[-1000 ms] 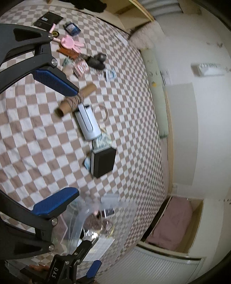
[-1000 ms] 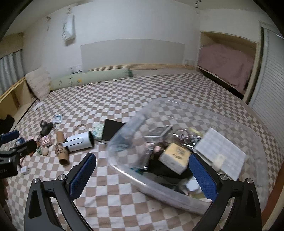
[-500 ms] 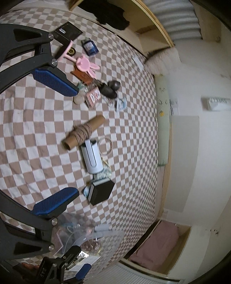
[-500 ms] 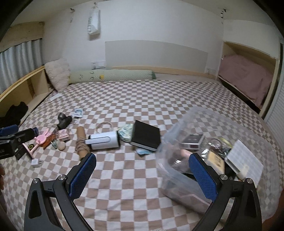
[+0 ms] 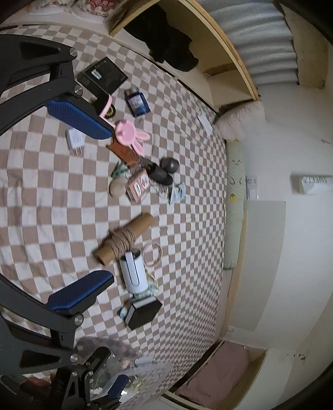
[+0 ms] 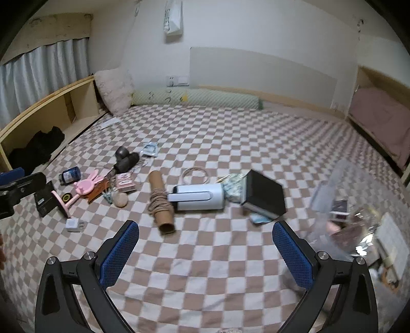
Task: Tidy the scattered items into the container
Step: 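Move both tools down toward the white charger and beige stone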
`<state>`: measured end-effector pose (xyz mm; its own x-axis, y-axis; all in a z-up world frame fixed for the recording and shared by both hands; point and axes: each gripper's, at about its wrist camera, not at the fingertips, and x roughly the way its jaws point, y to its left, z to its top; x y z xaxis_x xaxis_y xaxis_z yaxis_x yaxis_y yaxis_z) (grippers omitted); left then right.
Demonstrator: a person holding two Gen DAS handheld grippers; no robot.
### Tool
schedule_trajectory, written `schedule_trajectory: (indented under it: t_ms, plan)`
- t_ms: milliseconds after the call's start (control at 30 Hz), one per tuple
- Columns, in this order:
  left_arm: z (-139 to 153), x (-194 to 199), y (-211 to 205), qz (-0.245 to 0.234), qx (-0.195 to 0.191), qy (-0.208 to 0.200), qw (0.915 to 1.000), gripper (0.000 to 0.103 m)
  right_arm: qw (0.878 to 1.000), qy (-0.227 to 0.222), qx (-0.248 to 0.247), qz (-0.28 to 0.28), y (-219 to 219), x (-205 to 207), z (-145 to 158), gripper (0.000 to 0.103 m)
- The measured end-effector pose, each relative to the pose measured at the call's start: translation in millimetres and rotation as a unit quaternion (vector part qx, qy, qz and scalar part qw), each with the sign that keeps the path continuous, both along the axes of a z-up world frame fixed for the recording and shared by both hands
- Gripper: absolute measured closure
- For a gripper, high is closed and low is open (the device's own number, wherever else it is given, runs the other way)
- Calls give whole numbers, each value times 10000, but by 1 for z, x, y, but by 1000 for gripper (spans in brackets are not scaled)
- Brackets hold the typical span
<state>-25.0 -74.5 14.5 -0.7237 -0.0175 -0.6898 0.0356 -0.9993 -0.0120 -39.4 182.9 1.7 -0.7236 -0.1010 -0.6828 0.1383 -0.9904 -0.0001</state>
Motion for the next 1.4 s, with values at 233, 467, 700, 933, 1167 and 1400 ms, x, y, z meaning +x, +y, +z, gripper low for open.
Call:
schedule_trajectory:
  t_ms: [233,467,700,933,1167,1400]
  plan:
    - [-16,0,-40,43,-142,11,9999,0,9996,254,76,-115,-19,-5,-12,0]
    - [-46,-12,-95,516,55,-145,9985,0,9994,-178,-228,185,-48,-20,-51,0]
    - [-89,-27,-142,919,183,-407,9948,0,9967,-396,32,712,-88,-15,-103,0]
    - [-133,-45,-166,1259,175,-730,9892,0,9910,-549,108,1220,-121,-16,-138,1]
    - [-160,-64,-177,1647,182,-852,9825,0,9861,-734,-45,1493,-143,-27,-161,1]
    - [-164,-73,-164,1362,-215,-657,9883,0,9831,-1009,-271,1507,-153,-62,-181,29]
